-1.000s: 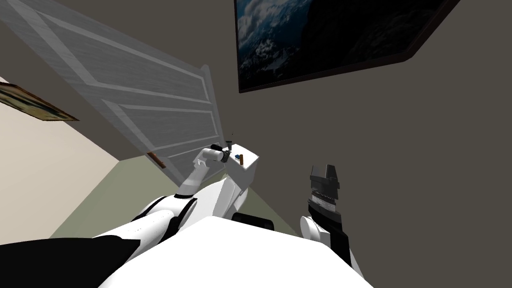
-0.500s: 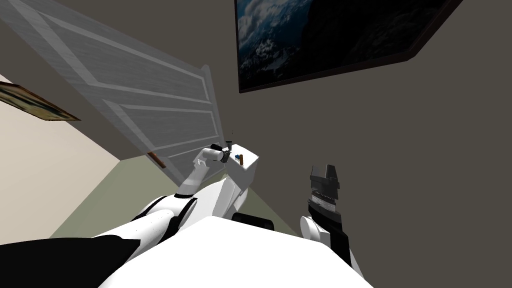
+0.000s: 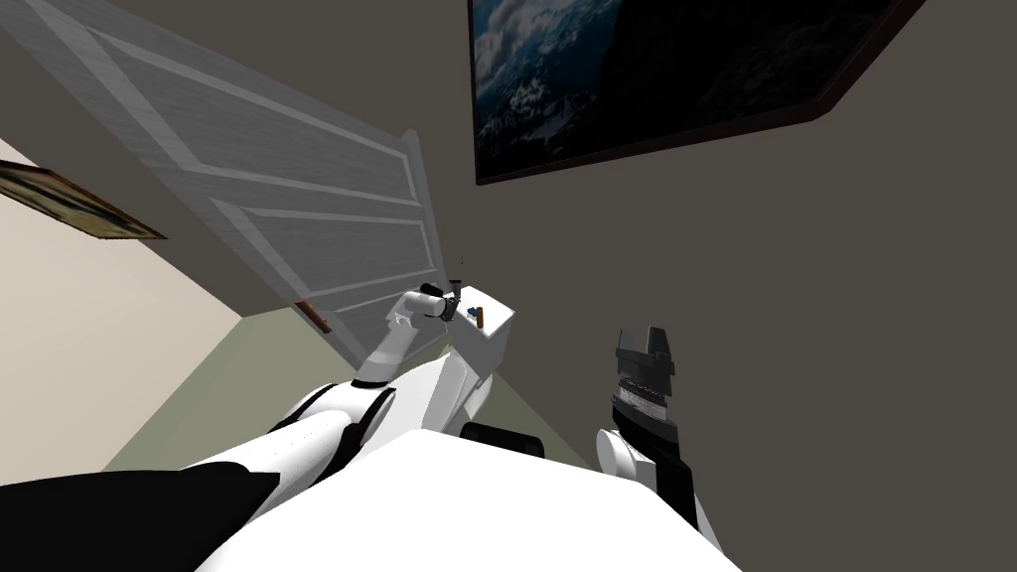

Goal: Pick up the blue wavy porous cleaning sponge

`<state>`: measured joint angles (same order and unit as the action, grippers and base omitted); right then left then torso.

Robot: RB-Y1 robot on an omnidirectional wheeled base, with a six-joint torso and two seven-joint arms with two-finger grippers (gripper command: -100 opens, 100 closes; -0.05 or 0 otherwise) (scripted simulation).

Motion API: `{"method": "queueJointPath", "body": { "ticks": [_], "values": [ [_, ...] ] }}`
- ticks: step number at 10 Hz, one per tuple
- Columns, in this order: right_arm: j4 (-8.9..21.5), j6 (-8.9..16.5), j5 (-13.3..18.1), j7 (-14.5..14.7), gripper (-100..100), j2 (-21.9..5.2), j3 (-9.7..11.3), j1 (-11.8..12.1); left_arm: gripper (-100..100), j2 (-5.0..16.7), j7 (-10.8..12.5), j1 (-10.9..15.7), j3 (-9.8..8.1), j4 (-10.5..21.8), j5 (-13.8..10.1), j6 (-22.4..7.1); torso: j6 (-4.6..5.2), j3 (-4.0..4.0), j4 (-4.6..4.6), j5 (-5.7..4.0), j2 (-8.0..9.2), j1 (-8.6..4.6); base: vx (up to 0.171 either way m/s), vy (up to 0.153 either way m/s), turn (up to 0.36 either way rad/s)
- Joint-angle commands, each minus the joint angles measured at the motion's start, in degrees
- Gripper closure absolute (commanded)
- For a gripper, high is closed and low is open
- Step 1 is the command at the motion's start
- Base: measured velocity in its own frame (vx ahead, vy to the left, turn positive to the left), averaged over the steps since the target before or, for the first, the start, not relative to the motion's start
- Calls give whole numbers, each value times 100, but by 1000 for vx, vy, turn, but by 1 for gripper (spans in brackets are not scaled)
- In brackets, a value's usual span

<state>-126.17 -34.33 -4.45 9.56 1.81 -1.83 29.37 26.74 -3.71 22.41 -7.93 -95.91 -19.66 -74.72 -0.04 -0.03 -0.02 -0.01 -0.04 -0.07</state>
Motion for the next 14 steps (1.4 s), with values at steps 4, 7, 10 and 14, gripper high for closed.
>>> {"method": "queueJointPath", "body": {
  "ticks": [4, 7, 10, 14],
  "values": [
    [0, 0, 0, 0, 0, 0, 0, 0, -100, -96, 38, 686, -1, 501, 44, -288, 0, -2, -1, -1, -4, -3, 15, -16, 51],
    [0, 0, 0, 0, 0, 0, 0, 0, -100, -96, 38, 686, -1, 501, 44, -288, -1, 2, 0, 2, 4, 5, 0, 0, 0],
    [0, 0, 0, 0, 0, 0, 0, 0, -100, -96, 38, 686, -1, 501, 44, -288, 0, 3, 1, 2, 6, 7, 2, -3, 8],
    [0, 0, 0, 0, 0, 0, 0, 0, -100, -5, -40, 733, 59, 608, -48, -506, -1, 4, 1, 2, 7, 7, 2, 0, -26]
  ]
}}
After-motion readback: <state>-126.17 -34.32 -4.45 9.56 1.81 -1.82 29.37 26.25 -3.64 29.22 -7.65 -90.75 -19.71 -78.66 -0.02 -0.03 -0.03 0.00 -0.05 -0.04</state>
